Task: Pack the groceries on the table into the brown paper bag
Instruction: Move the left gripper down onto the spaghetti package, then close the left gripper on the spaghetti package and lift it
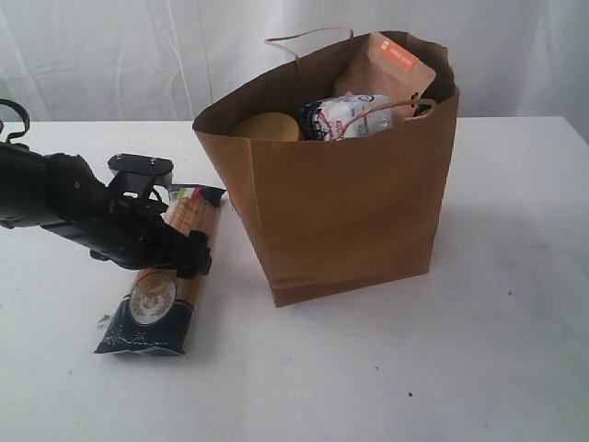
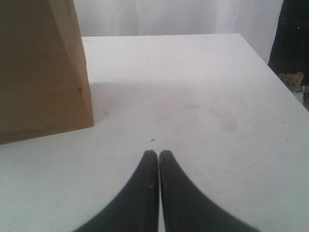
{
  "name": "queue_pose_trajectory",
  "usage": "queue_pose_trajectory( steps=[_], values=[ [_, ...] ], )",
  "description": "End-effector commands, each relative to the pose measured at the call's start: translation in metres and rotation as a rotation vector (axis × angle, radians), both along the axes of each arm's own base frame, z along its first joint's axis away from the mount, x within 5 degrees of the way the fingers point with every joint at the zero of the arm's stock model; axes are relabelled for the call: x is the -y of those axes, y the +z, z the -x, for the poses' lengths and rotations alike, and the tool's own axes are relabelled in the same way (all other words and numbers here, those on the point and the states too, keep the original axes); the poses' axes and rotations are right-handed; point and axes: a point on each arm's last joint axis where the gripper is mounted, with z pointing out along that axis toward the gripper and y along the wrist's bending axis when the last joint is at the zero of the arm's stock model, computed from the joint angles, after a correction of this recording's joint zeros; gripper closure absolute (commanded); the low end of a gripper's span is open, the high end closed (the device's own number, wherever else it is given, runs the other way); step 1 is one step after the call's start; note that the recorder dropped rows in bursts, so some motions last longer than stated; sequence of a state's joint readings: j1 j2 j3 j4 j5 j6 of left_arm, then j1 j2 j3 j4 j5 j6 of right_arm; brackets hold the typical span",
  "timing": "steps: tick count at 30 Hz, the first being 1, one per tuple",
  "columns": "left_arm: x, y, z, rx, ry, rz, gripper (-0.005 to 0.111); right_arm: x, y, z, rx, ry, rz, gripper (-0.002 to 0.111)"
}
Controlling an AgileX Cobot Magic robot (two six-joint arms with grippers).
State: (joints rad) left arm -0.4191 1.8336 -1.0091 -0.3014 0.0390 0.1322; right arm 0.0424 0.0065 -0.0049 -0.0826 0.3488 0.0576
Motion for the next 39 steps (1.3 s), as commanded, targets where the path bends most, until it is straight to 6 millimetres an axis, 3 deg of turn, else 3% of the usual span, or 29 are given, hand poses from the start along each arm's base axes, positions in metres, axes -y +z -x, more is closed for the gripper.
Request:
queue_pose_trajectory(
  steps=[1,6,9,12,17,23,26,28,32,39],
  values=[
    [0.0,-0.012,-0.001,-0.029,-0.018,-0.028,0.002,0.0,-0.001,0.0,0.005,-0.001,0.007,0.107],
    [0.0,-0.033,0.001,-0.11,-0.028,-0.056,0.002,0.0,-0.001,0.0,0.005,-0.001,0.007,0.107],
    [0.0,-0.037,0.004,-0.141,-0.032,-0.062,0.009,0.0,-0.001,0.0,0.005,-0.001,0.007,0.107],
    [-0.001,-0.039,0.007,-0.167,-0.073,-0.098,0.036,0.0,-0.001,0.0,0.005,-0.001,0.007,0.107],
    [-0.007,-0.042,0.011,-0.191,-0.195,-0.219,0.104,0.0,-0.001,0.0,0.005,-0.001,0.007,0.107],
    [-0.009,-0.034,0.014,-0.207,-0.221,-0.246,0.106,0.0,-0.001,0.0,0.005,-0.001,0.007,0.107],
    [-0.009,-0.011,0.013,-0.135,-0.215,-0.223,0.106,0.0,-0.001,0.0,0.002,-0.001,0.007,0.107],
    [-0.011,0.035,0.016,0.021,-0.198,-0.173,0.106,0.0,-0.001,0.0,0.002,-0.001,0.007,0.107],
    [-0.029,0.092,0.024,0.186,-0.123,-0.108,0.106,0.0,-0.001,0.0,0.002,-0.001,0.007,0.107],
    [-0.071,0.145,0.044,0.283,-0.006,-0.082,0.106,0.0,-0.001,0.0,0.002,-0.001,0.007,0.107]
  ],
)
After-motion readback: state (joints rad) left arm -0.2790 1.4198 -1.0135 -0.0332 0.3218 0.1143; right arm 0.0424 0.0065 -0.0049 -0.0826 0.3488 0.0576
